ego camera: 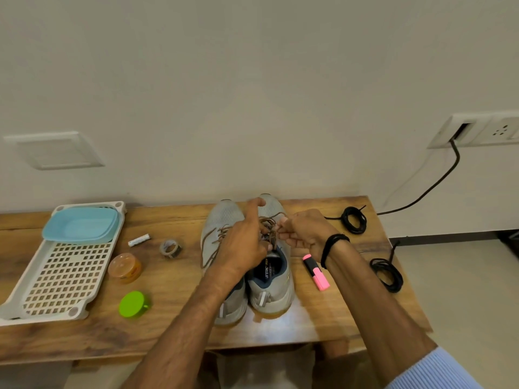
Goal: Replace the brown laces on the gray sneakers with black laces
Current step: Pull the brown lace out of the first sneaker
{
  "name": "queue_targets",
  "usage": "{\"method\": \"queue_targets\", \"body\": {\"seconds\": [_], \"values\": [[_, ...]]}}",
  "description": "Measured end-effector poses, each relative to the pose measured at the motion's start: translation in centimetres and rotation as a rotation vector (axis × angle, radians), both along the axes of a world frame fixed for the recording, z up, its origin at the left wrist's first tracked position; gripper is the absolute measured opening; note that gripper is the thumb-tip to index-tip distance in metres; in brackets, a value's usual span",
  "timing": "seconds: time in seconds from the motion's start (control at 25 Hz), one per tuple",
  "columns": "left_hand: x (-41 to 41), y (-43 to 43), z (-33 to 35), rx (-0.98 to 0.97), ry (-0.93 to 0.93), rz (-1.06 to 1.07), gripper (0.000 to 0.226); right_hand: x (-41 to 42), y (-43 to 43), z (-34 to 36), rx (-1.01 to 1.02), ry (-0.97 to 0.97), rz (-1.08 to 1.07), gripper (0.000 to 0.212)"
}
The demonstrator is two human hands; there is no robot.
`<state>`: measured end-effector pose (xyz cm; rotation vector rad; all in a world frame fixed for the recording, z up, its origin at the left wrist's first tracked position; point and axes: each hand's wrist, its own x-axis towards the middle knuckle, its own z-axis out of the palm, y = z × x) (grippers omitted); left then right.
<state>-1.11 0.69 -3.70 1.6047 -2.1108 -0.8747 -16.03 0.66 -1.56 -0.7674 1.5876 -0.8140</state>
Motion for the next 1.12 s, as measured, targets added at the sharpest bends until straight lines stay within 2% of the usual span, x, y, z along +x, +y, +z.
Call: {"method": "queue_targets", "body": {"seconds": [0.16, 0.32, 0.4, 0.52, 0.6, 0.64, 0.72, 0.76, 0.84, 0.88, 0.96, 1.04, 1.12], "values": [[0.0, -0.3, -0.1, 0.011, -0.024, 0.076, 0.026, -0.5, -0.3, -0.1, 0.027, -0.07, -0.123, 0.029], [0.2, -0.1, 0.3, 0.066, 0.138, 0.129, 0.01, -1.1, -0.5, 0.0, -0.015, -0.106, -0.281, 0.021], [0.4, -0.2, 1.0, 0.079, 0.217, 0.171, 0.007, -1.5, -0.8, -0.9, -0.064, 0.013, -0.308, 0.022], [-0.2, 0.0, 2.1, 0.27, 0.504, 0.302, 0.011, -1.9, -1.0, -1.5, -0.106, 0.416, -0.219, 0.007], [-0.7, 0.0, 3.0, 0.426, 0.734, 0.368, 0.017, -1.9, -0.7, -1.6, -0.061, 0.672, -0.064, 0.035], [-0.9, -0.2, 3.3, 0.471, 0.876, 0.405, 0.016, -1.7, -0.6, -1.4, -0.092, 0.742, 0.013, 0.042], [-0.9, -0.6, 3.5, 0.429, 1.083, 0.469, 0.01, -1.3, -0.3, -1.2, -0.205, 0.732, 0.197, 0.035], [-0.7, -0.7, 3.3, 0.296, 1.034, 0.456, 0.018, -0.9, 0.0, -1.0, -0.224, 0.664, 0.295, 0.027], [-0.1, -0.6, 2.6, -0.046, 0.674, 0.344, 0.049, -0.3, 0.4, -1.1, -0.188, 0.592, 0.449, 0.015], [0.0, -0.5, 2.4, -0.156, 0.525, 0.278, 0.064, -0.1, 0.3, -1.3, -0.194, 0.61, 0.465, 0.011], [0.0, -0.4, 1.8, -0.197, 0.371, 0.219, 0.086, 0.1, 0.3, -1.3, -0.219, 0.619, 0.433, 0.009], [0.0, -0.4, 1.1, -0.149, 0.24, 0.207, 0.086, 0.1, 0.1, -1.7, -0.178, 0.546, 0.363, 0.023], [-0.1, -0.2, 0.4, -0.041, 0.044, 0.135, 0.056, 0.0, -0.3, -2.2, -0.119, 0.447, 0.299, 0.038]]}}
